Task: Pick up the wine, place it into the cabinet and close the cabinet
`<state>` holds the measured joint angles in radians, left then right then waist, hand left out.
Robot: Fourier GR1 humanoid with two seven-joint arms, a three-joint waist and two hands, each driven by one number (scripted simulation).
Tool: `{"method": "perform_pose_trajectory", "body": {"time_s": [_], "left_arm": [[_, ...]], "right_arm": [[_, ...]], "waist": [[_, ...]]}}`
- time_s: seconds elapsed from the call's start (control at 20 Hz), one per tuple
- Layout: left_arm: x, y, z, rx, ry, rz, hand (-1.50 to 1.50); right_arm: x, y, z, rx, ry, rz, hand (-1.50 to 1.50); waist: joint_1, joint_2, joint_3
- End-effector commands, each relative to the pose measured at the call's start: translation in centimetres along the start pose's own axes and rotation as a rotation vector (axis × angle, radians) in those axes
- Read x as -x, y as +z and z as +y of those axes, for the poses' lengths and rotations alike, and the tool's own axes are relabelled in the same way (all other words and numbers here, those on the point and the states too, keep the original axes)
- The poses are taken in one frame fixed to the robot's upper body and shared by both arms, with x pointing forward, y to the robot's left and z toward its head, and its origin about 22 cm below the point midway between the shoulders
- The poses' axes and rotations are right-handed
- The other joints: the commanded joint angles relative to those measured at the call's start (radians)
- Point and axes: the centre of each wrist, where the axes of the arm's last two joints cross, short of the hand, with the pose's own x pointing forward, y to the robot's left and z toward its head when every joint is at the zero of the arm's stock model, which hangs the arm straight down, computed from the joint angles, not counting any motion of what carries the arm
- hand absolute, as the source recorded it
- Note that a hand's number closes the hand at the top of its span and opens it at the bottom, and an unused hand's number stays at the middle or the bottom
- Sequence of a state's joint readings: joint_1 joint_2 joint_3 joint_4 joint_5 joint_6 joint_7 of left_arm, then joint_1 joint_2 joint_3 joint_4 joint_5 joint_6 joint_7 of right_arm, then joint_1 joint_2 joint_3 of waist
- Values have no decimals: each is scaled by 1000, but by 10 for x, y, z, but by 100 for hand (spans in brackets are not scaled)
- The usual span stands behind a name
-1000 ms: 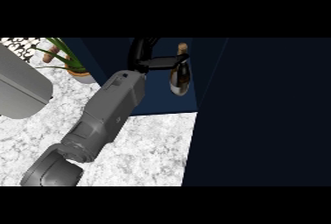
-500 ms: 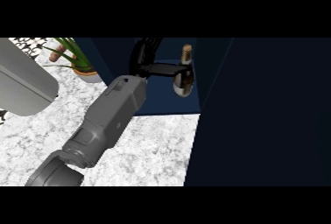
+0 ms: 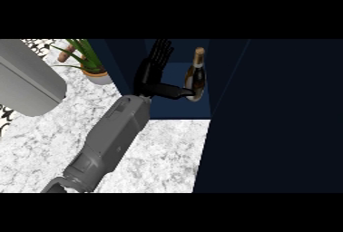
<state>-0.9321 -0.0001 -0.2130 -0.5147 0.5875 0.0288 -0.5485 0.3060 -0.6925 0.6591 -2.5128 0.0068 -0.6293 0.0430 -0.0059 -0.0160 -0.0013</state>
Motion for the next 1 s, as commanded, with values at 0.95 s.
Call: {"method": "perform_pose_trajectory", "body": {"time_s": [0.95], "left_arm": [[-7, 156, 5, -15, 156, 56, -150]], "right_arm": [[-53, 14, -6, -19, -60, 1, -150]], "waist": [[11, 6, -1]]}}
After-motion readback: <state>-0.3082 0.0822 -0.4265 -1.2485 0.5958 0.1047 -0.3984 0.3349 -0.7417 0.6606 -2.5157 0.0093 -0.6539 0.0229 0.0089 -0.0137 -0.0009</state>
